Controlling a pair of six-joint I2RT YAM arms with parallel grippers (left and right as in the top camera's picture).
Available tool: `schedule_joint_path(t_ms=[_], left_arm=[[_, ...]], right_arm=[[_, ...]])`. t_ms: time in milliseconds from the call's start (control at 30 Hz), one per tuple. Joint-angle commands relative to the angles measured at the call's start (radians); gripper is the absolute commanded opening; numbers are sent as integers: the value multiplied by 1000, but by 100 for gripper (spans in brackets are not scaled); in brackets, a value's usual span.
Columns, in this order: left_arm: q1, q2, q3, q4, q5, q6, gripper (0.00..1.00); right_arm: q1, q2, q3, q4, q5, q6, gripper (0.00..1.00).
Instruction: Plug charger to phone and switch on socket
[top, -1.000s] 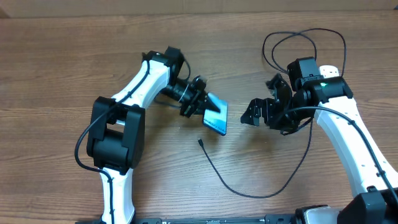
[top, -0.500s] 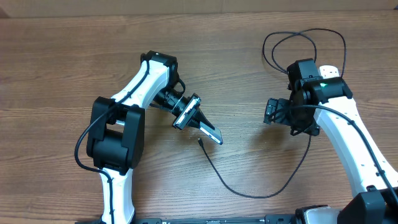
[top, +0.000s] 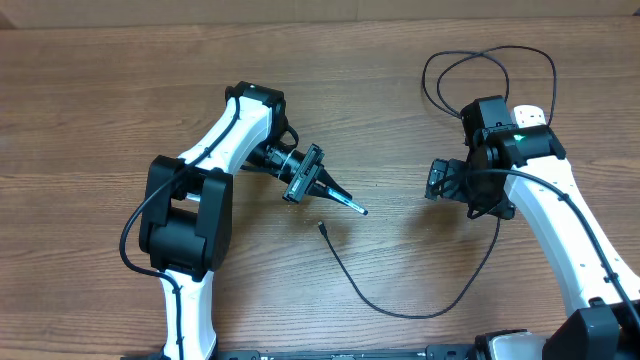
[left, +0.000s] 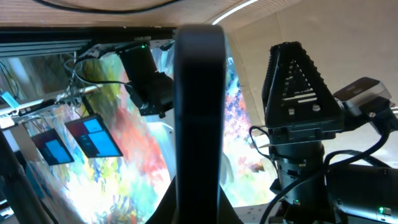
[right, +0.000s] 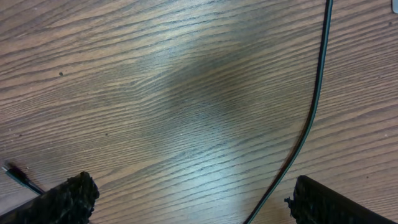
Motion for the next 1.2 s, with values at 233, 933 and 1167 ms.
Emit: schedule_joint_path(t_ms=[233, 933, 1167], left_arm=[[-10, -37, 15, 1, 43, -39, 4], [-10, -37, 15, 1, 3, -39, 4], [-10, -37, 15, 4, 3, -38, 4]], right_arm=[[2, -21, -8, 6, 0, 8, 100], [2, -21, -8, 6, 0, 8, 100], [2, -21, -8, 5, 0, 8, 100]])
